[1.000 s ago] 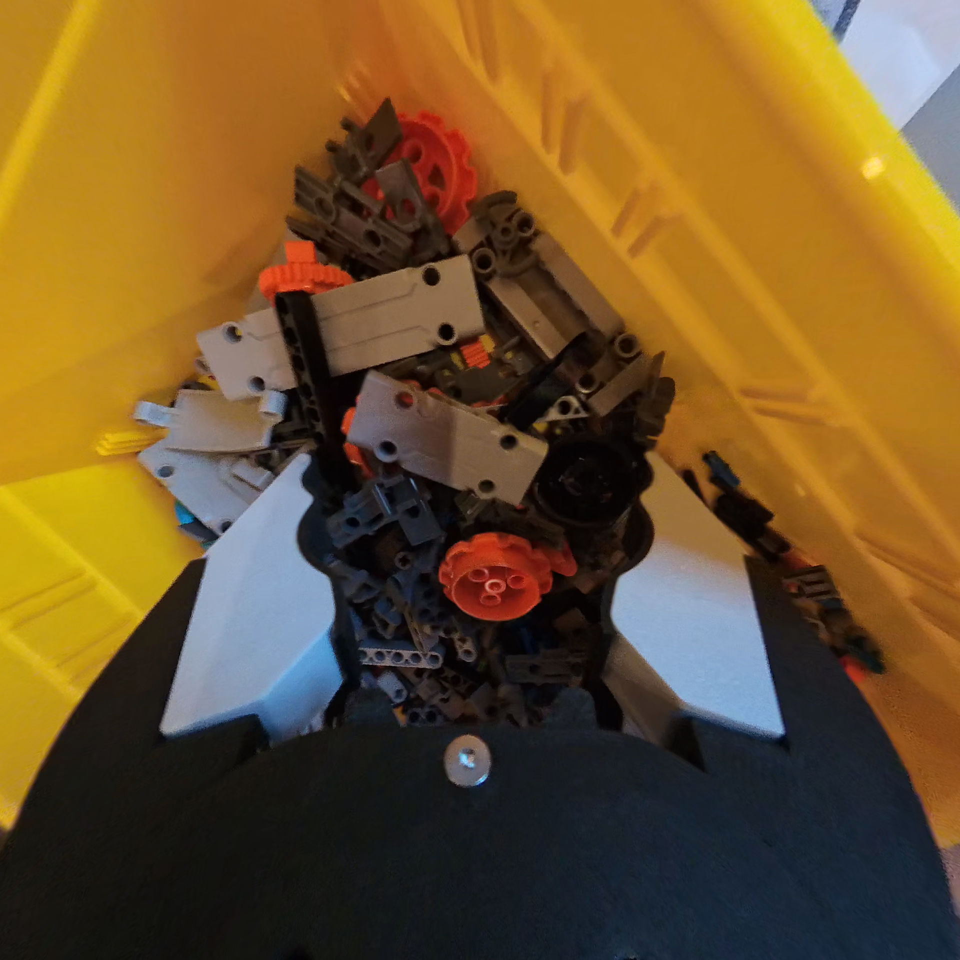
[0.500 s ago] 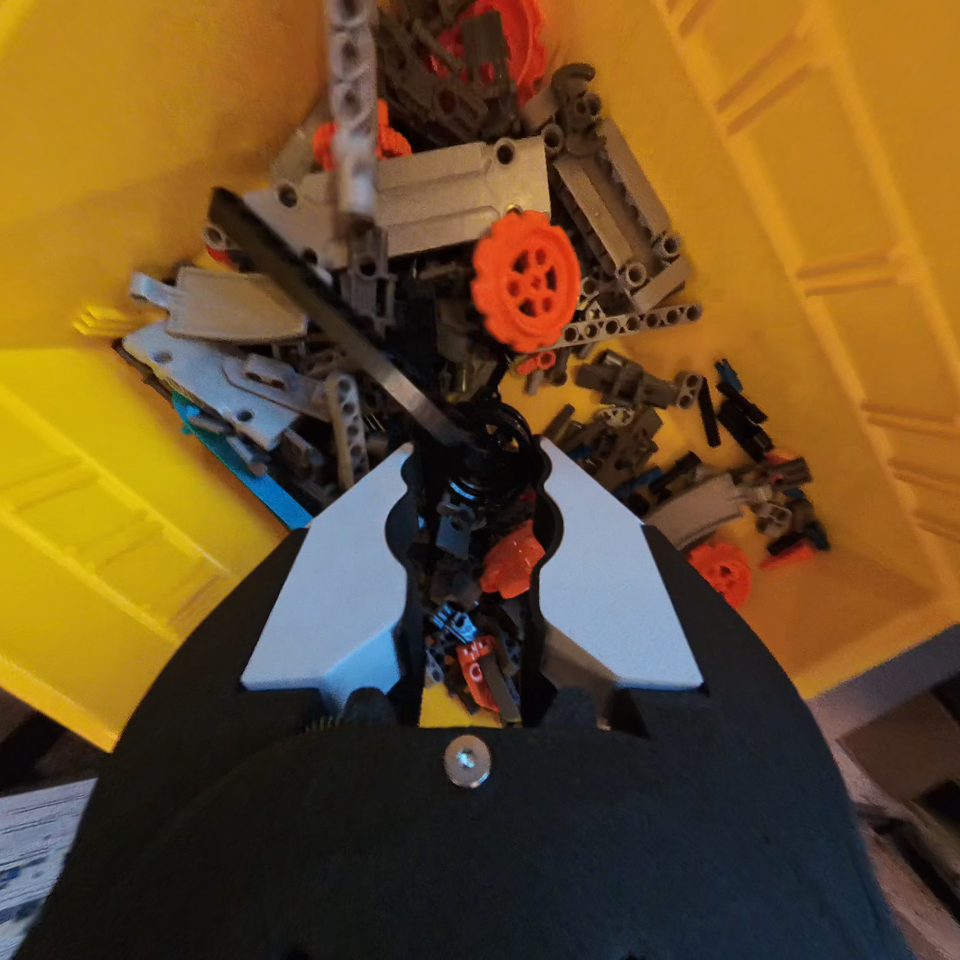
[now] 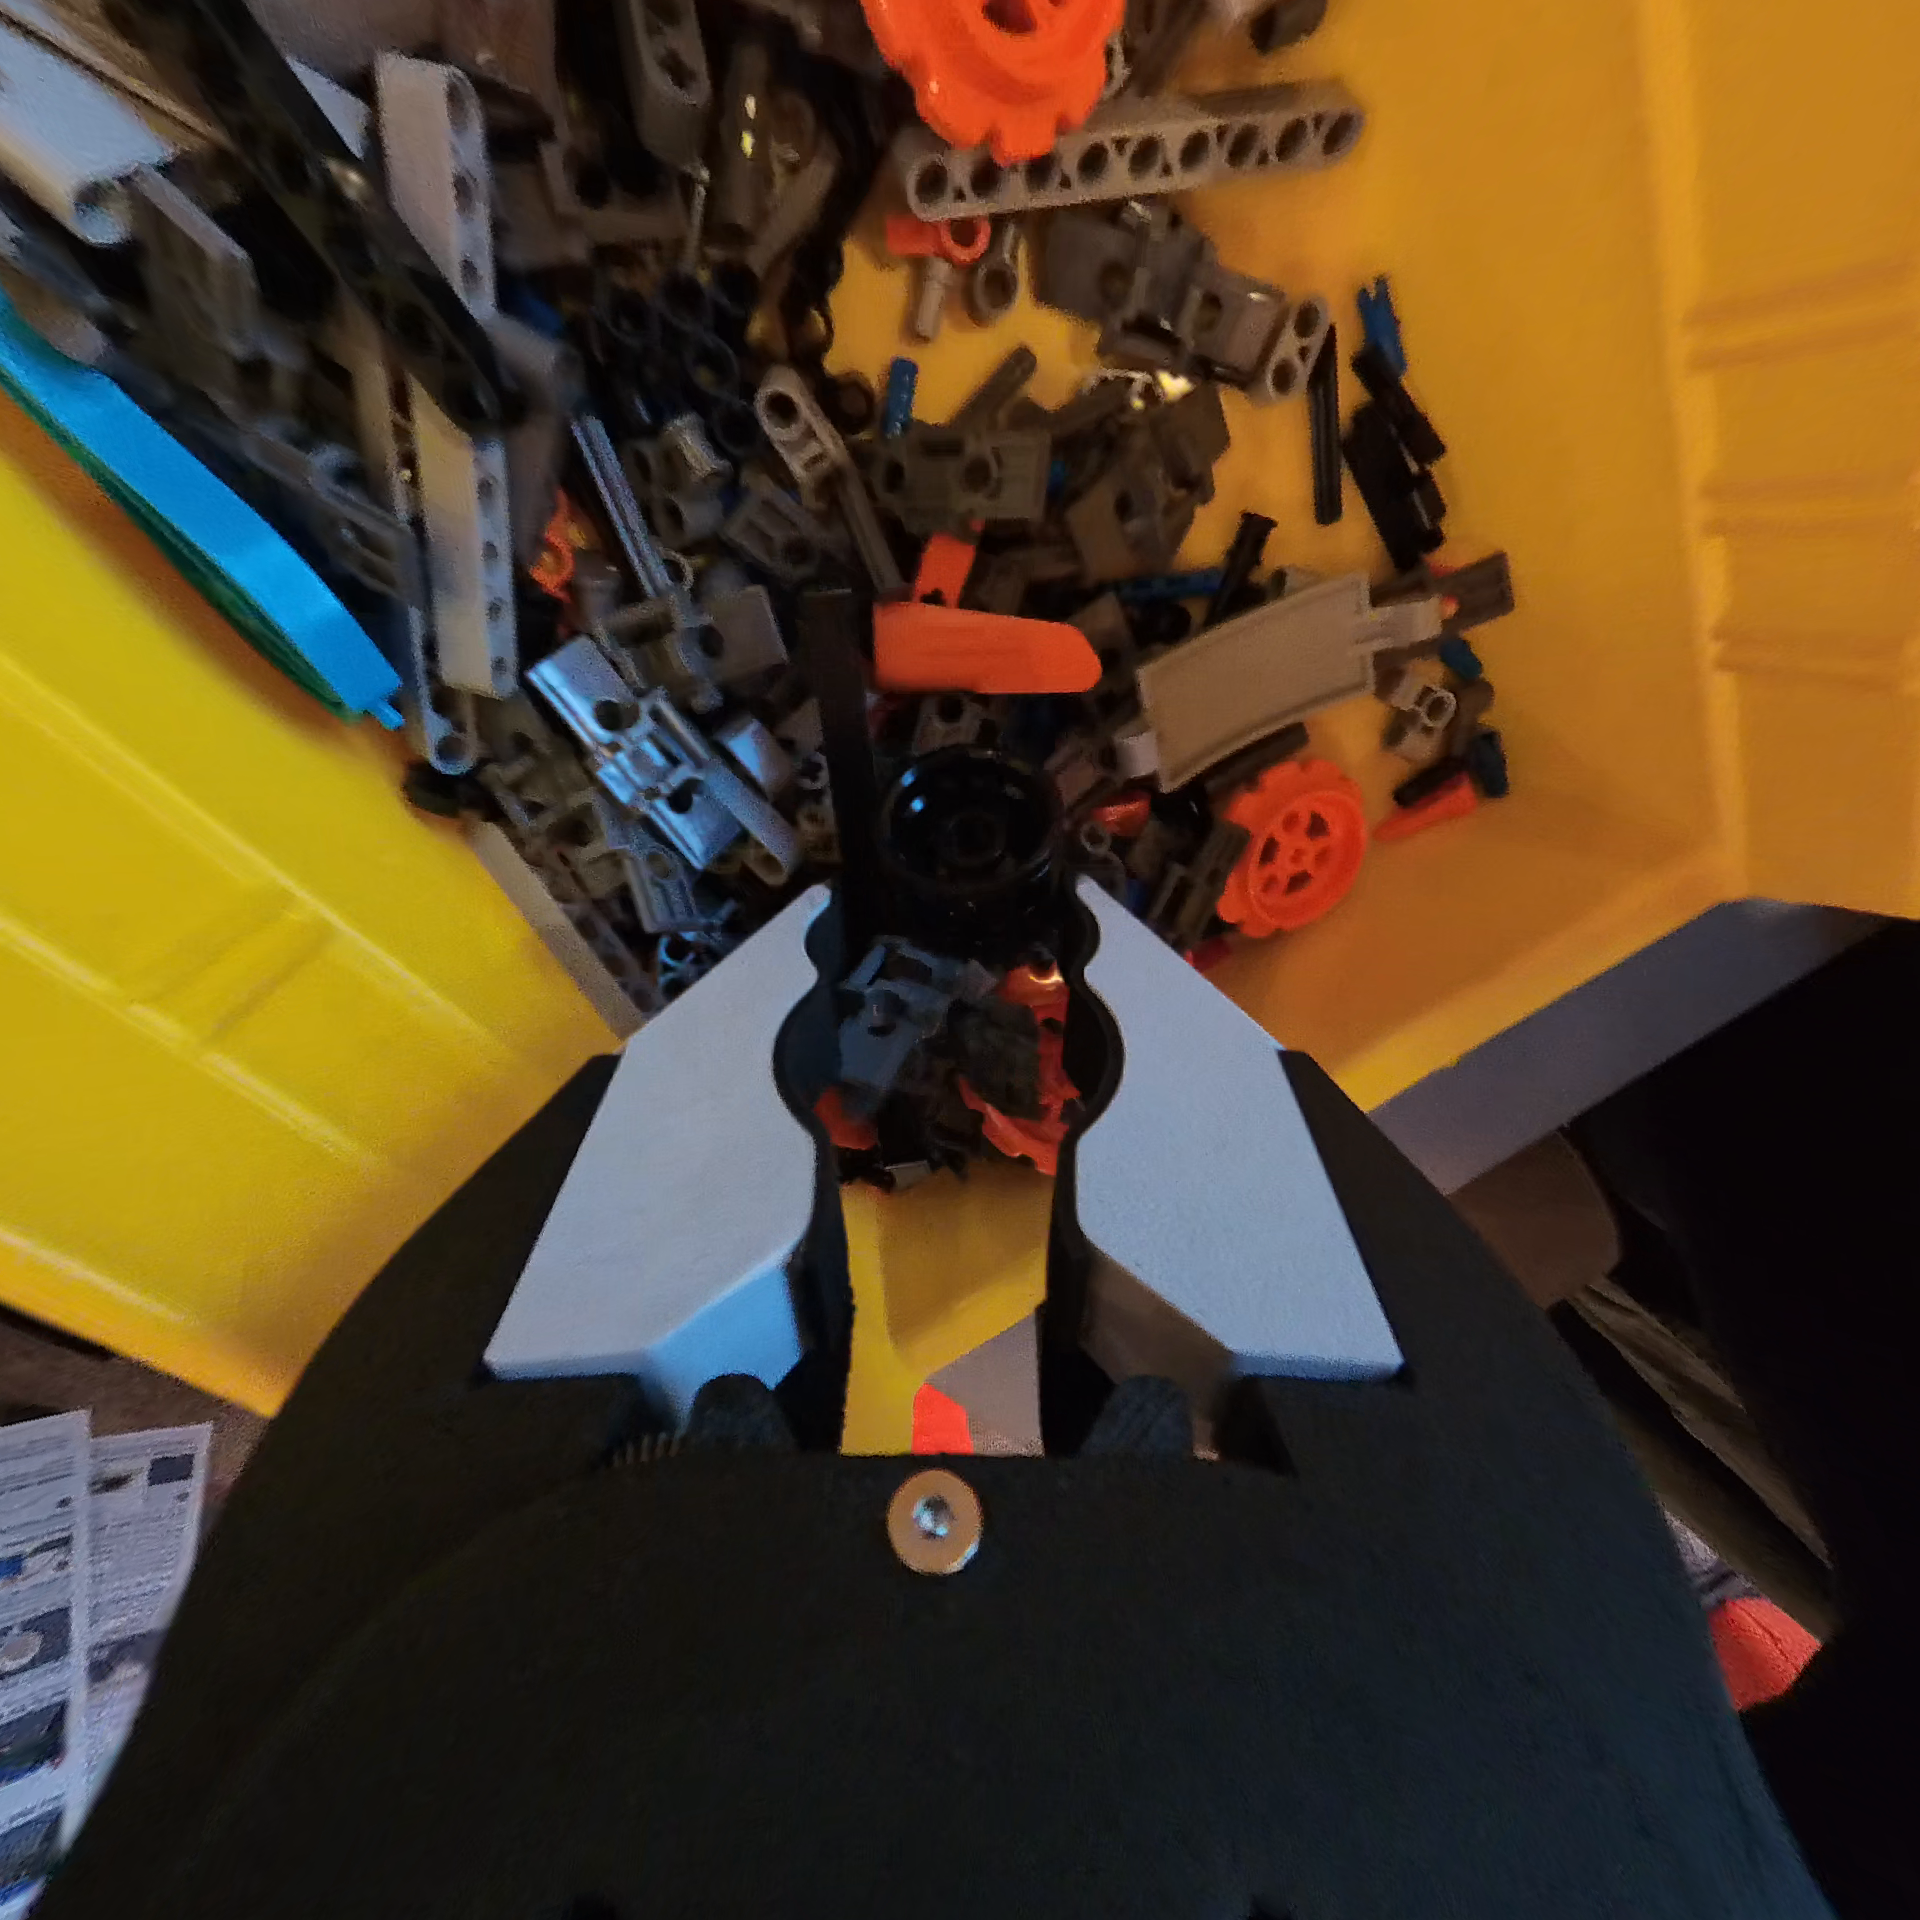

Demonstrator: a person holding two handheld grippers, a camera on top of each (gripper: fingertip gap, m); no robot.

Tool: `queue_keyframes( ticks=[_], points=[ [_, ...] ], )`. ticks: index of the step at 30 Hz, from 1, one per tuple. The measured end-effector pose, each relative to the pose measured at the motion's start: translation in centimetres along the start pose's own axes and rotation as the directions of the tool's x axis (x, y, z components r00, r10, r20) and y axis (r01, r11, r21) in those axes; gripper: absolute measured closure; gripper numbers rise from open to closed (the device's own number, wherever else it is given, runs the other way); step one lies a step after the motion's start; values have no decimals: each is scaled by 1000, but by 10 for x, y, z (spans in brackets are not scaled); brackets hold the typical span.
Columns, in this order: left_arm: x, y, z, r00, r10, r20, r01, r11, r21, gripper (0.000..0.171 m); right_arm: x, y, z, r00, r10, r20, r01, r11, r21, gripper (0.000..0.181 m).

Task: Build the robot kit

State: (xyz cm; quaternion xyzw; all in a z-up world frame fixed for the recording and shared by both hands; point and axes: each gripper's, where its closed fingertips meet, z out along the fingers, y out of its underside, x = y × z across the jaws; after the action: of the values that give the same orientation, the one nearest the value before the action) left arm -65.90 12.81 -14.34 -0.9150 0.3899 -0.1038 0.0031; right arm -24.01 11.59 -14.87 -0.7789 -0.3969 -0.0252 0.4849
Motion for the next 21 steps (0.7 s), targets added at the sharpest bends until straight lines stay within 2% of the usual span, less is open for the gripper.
queue_keyframes(
  ticks=[2, 3, 4, 5, 6, 7, 10, 14, 17, 20, 21],
  points=[
    [6, 3, 1, 999, 4, -37, -4, 1000, 2, 135, 0, 0, 0, 1000, 0, 0, 0, 1000, 0, 151],
    [8, 3, 0, 999, 6, -50, -6, 1000, 7, 129, 0, 0, 0, 1000, 0, 0, 0, 1000, 0, 151],
    [8, 1, -2, 999, 3, -53, -2, 1000, 20, 107, 0, 0, 0, 1000, 1, 1, -1, 1000, 0, 151],
    [7, -4, -5, 999, 1, -45, 1, 999, 44, 98, 0, 0, 0, 1000, 1, 1, -1, 1000, 0, 151],
    [6, -13, -8, 1000, 10, -29, -8, 997, 81, 94, 0, 0, 0, 1000, 2, 1, -2, 1000, 0, 151],
    [4, -24, -13, 1000, 28, 5, -28, 992, 125, 82, 0, 0, 0, 1000, 3, 1, -3, 1000, -1, 151],
    [-6, -67, -25, 980, 109, 164, -144, 965, 221, 62, 0, 0, 0, 1000, 3, 1, -3, 1000, -1, 151],
    [7, -115, -13, 938, 267, 222, -318, 917, 239, 65, 0, 0, 0, 1000, 0, -2, 0, 1000, -1, 151],
    [5, -127, 4, 874, 384, 299, -446, 878, 176, 70, 1, 1, 0, 1000, 4, 0, -4, 1000, -1, 151],
    [13, -132, 17, 890, 387, 241, -437, 874, 212, 71, 1, 1, 0, 1000, 8, 3, -8, 1000, -2, 151],
    [11, -135, 18, 886, 384, 259, -441, 870, 221, 71, 1, 1, 0, 1000, 9, 4, -9, 1000, -2, 151]
  ],
)
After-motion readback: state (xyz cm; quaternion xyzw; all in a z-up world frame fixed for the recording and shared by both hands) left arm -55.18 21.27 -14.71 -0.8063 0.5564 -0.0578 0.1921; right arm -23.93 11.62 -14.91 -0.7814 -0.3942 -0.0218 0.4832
